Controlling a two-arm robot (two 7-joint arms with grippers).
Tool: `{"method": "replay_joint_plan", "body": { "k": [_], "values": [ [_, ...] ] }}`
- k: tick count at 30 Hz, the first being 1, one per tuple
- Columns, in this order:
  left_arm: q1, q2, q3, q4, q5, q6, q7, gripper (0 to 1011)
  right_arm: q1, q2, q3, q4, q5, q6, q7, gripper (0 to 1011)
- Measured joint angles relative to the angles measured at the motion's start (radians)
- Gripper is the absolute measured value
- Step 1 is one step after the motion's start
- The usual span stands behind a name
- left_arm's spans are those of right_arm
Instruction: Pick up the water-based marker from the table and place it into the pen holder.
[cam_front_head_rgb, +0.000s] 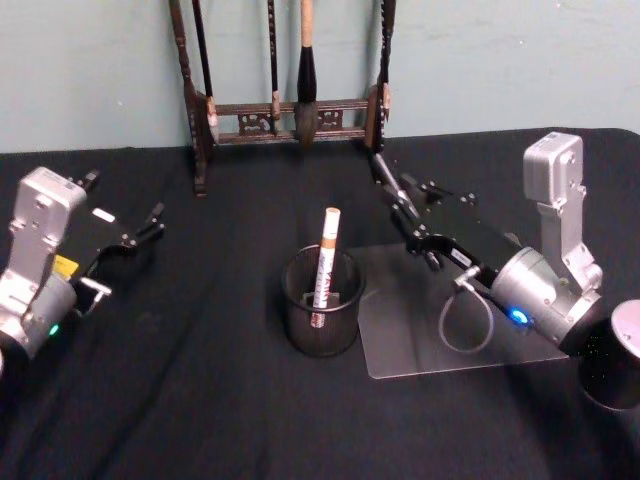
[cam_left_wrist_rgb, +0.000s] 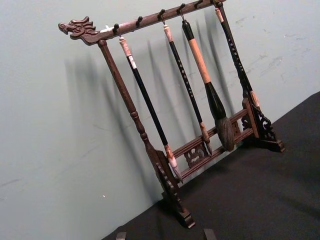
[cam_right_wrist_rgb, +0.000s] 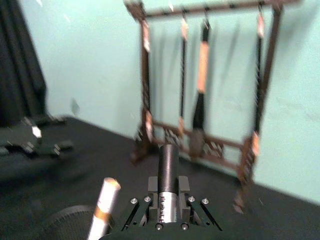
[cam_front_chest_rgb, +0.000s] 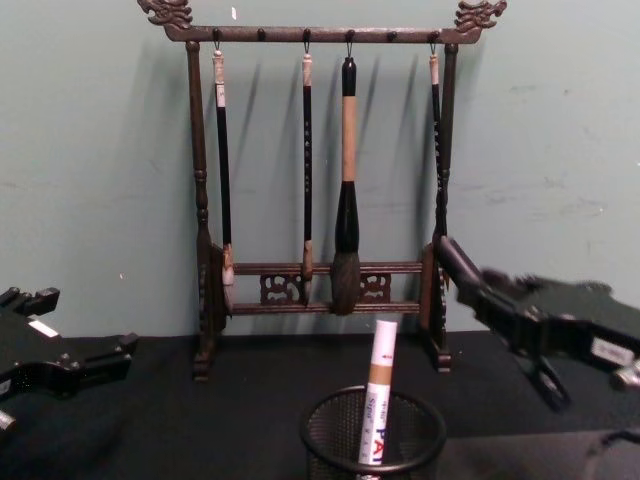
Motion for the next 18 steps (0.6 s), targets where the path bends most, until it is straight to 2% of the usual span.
{"method": "replay_joint_plan", "body": {
  "k": [5, 8, 14, 18],
  "values": [
    [0.0, 0.0, 0.0, 0.0, 0.0, 0.0, 0.0, 1001, 0.03, -0.033, -0.033, 0.048, 0.028, -0.133, 0.048, 238],
    [0.0, 0.0, 0.0, 0.0, 0.0, 0.0, 0.0, 1001, 0.046, -0.051, -0.053, 0.078, 0.036, -0.184, 0.067, 238],
    [0.0, 0.0, 0.0, 0.0, 0.0, 0.0, 0.0, 1001, 0.072, -0.075, -0.088, 0.134, 0.052, -0.243, 0.089, 238],
    [0.0, 0.0, 0.0, 0.0, 0.0, 0.0, 0.0, 1001, 0.081, -0.082, -0.103, 0.155, 0.059, -0.26, 0.096, 238]
  ]
}}
